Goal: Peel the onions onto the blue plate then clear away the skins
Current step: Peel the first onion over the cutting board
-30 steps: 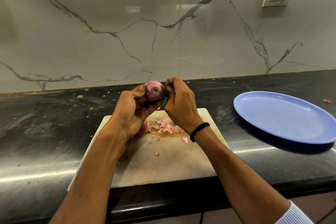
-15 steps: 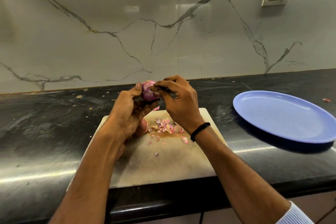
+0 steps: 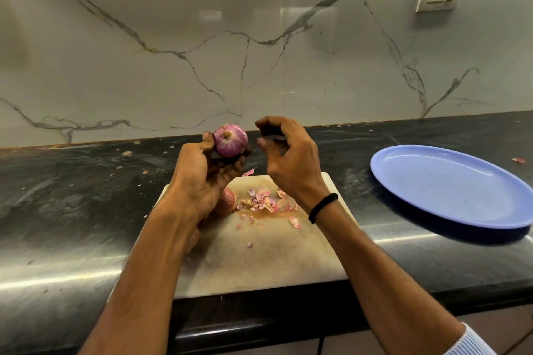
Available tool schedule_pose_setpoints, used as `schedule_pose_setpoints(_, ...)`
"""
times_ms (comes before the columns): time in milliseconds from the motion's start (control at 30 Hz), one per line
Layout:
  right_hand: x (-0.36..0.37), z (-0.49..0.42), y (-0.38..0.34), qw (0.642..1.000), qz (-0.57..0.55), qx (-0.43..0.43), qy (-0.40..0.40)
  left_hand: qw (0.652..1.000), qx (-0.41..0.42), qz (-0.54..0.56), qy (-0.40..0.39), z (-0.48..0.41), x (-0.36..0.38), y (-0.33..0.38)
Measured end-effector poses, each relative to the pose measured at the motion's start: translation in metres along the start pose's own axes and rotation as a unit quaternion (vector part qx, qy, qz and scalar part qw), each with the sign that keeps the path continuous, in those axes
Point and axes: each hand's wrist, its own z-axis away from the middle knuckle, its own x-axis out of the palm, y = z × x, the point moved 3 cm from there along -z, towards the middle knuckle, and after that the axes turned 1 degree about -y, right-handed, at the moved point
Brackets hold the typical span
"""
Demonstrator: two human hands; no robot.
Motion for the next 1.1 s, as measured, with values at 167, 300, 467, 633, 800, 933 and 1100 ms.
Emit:
schedule_pose_setpoints(167,0.013,0.002,-0.001,0.997,-0.003,-0.026,-0.079,1.000,0.002,-0.004,0.002,0.000,0.000,0.000)
schedule_pose_setpoints(300,0.012,0.003,-0.004,0.996,-0.017,-0.027,-0.078,0.999,0.016,-0.042,0.025,-0.002,-0.001,0.000)
schedule_pose_setpoints(467,0.013,0.003,-0.004,0.997,-0.017,-0.039,-0.067,0.994,0.044,-0.097,0.008,-0.003,0.001,0.000)
schedule_pose_setpoints(633,0.013,0.003,-0.003,0.995,-0.002,-0.056,-0.077,0.994,0.050,-0.095,-0.005,-0.003,0.002,0.000)
schedule_pose_setpoints(800,0.016,0.005,-0.003,0.994,0.031,-0.070,-0.084,0.993,0.073,-0.093,-0.006,-0.005,0.002,0.000)
schedule_pose_setpoints(933,0.014,0.005,-0.001,0.993,0.069,-0.077,-0.054,0.990,0.102,-0.096,-0.021,-0.007,0.001,0.002)
schedule_pose_setpoints(1100,0.011,0.003,0.002,0.996,0.066,-0.053,-0.011,0.991,0.114,-0.063,-0.024,-0.011,0.000,0.001)
